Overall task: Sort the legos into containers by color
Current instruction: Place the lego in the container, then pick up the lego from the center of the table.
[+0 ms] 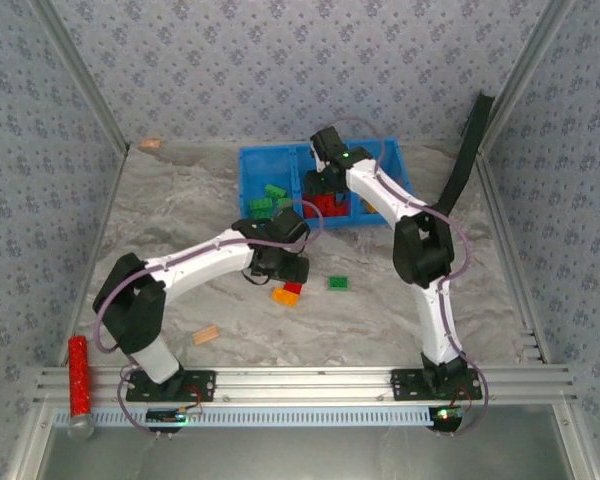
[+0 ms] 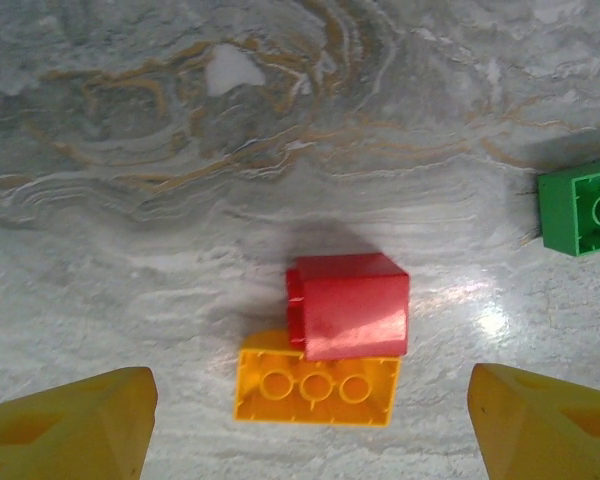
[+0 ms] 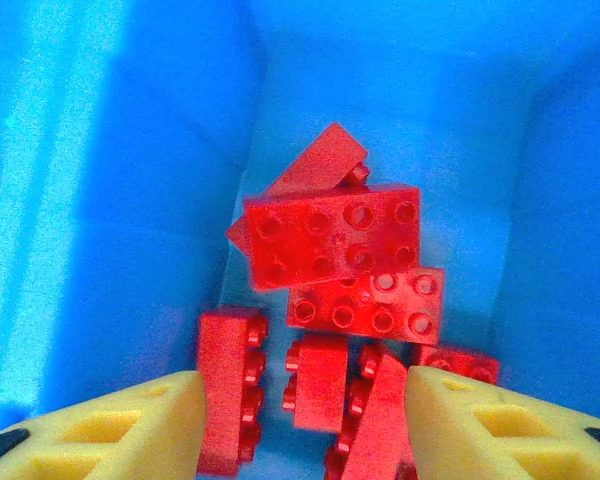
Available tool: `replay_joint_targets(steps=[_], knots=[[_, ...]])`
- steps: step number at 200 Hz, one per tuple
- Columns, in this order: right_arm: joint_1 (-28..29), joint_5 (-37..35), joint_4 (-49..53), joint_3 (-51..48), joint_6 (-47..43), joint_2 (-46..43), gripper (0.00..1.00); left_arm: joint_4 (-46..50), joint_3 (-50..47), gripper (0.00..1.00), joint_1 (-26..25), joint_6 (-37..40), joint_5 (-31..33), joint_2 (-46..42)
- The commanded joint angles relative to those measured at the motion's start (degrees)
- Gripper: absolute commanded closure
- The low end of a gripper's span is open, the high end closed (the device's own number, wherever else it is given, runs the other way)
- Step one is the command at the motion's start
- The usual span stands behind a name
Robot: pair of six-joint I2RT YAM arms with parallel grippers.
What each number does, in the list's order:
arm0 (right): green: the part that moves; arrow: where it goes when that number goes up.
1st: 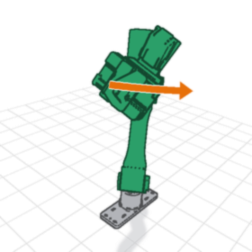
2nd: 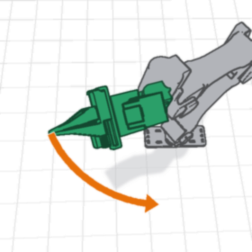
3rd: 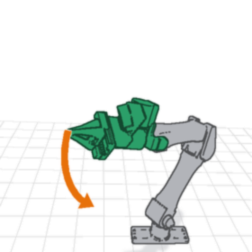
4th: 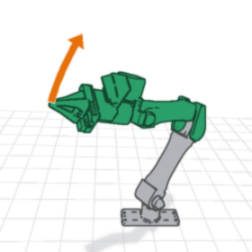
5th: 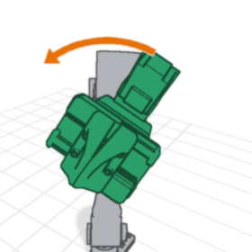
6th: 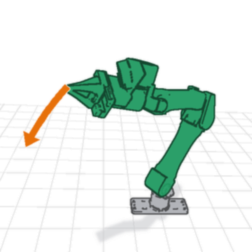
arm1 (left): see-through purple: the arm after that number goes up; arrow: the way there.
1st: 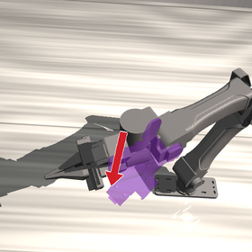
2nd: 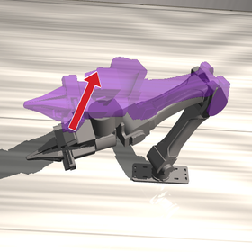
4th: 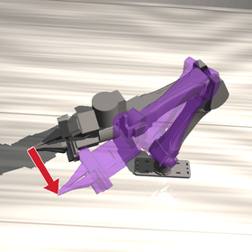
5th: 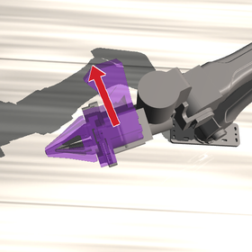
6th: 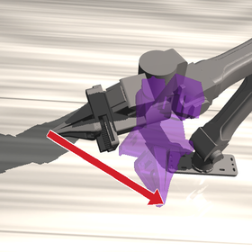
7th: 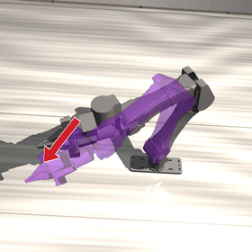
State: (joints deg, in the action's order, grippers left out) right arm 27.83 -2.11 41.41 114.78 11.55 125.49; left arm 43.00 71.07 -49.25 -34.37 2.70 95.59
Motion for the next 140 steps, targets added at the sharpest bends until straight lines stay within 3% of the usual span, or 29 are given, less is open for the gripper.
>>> replay_joint_targets(steps=[1, 72, 140], knots=[[-0.4, 0.3, 0.1, -1.3, 0.5, -7.9, 0.42, -0.9, 2.0, 0.2, -1.0, 1.2, -2.0, 2.9], [-1.0, -2.1, -0.1, -16.1, 2.2, -24.6, 0.37, -0.3, 9.0, 0.21, -2.9, 2.5, -3.0, 8.6], [-7.3, -1.7, -3.1, -30.3, 5.4, -37.9, 0.34, 5.1, 23.3, 0.22, -8.2, 1.2, -5.4, 19.4]])
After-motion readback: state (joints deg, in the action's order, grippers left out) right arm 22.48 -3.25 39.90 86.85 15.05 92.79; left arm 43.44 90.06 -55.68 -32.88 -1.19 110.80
